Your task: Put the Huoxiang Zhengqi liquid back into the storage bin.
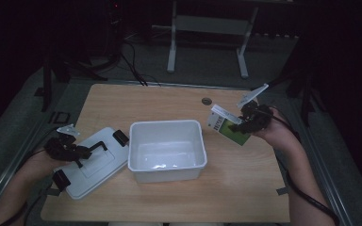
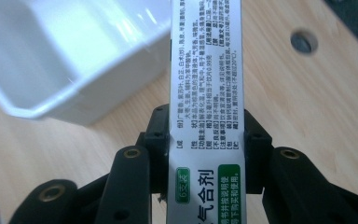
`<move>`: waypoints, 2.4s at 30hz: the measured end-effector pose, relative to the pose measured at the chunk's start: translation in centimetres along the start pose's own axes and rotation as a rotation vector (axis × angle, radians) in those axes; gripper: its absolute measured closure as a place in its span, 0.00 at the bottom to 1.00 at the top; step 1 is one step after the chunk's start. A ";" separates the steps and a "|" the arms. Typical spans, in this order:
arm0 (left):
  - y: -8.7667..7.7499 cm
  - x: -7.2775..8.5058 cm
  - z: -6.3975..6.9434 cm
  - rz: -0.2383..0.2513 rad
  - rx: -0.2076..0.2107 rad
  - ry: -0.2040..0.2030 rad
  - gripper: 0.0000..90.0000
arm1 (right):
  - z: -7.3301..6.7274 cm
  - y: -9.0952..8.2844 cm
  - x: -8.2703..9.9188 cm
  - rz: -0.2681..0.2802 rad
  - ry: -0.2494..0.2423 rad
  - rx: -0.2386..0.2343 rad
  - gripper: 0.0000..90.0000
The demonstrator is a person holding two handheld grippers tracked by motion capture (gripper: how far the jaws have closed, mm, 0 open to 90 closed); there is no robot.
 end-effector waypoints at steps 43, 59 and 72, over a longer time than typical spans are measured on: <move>0.6 0.5 -0.1 -0.013 0.015 -0.021 0.73 | -12.9 9.9 -8.2 -0.032 -0.466 -0.363 0.71; 0.6 0.8 -0.2 -0.017 0.018 -0.020 0.73 | -14.5 15.3 -7.2 -0.139 -0.472 -0.414 0.71; 0.6 0.7 0.0 -0.023 0.018 -0.015 0.73 | -14.5 15.7 -6.8 -0.184 -0.474 -0.397 0.69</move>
Point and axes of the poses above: each handheld gripper's, and its own axes: y roughly forward along the jaws, x roughly out of its underside, z roughly to its right, the point moved 9 cm from there along y, roughly forward along the jaws, and after that the axes turned 6 degrees about -y, right-handed, at the moved point
